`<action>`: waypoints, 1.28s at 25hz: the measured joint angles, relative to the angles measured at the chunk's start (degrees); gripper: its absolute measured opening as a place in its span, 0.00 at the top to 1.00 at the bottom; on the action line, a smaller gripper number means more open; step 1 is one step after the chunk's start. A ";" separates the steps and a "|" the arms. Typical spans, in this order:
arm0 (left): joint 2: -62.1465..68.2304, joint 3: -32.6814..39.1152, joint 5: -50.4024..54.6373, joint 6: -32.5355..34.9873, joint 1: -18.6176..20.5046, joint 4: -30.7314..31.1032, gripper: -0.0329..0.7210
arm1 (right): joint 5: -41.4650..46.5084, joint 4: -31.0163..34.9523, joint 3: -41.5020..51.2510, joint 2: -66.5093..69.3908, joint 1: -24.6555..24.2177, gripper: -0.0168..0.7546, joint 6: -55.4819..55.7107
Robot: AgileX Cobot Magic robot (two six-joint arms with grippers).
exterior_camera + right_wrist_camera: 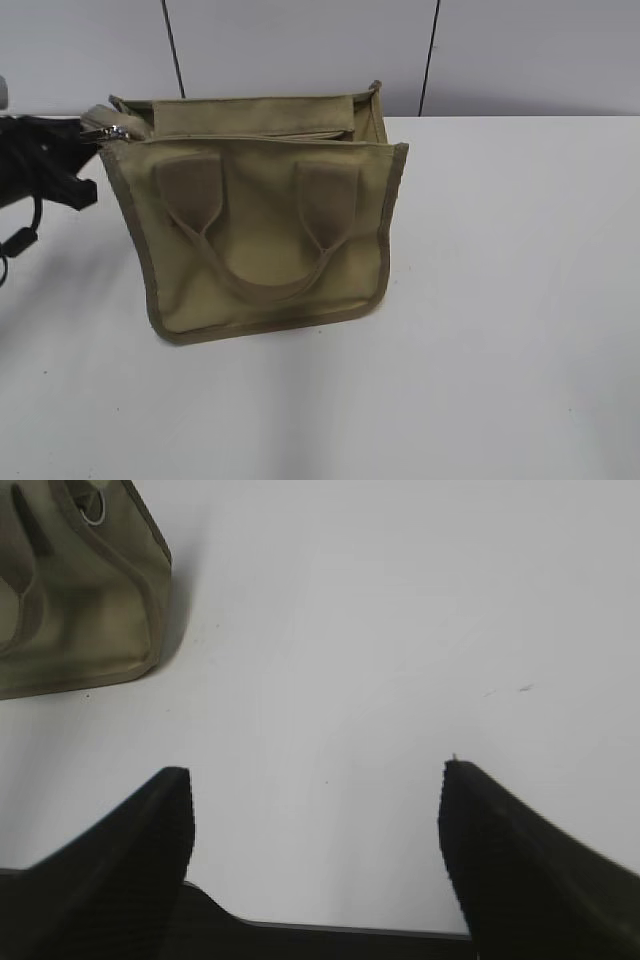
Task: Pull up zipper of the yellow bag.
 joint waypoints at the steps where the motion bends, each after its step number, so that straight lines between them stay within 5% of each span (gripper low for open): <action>1: -1.88 0.00 0.97 1.47 0.00 -2.03 0.95 | 0.00 0.00 0.00 0.00 0.00 0.22 0.00; 19: -17.27 -0.17 14.40 -1.26 0.00 1.21 0.95 | -4.01 1.12 -1.04 1.97 0.35 0.22 3.94; 28: -20.27 -0.17 14.74 -5.55 0.00 4.72 0.95 | -15.25 19.04 -4.19 25.93 0.74 0.22 -18.14; 32: -21.33 -0.17 14.74 -7.52 0.00 6.95 0.95 | -17.88 21.73 -9.48 39.55 3.66 0.24 -22.78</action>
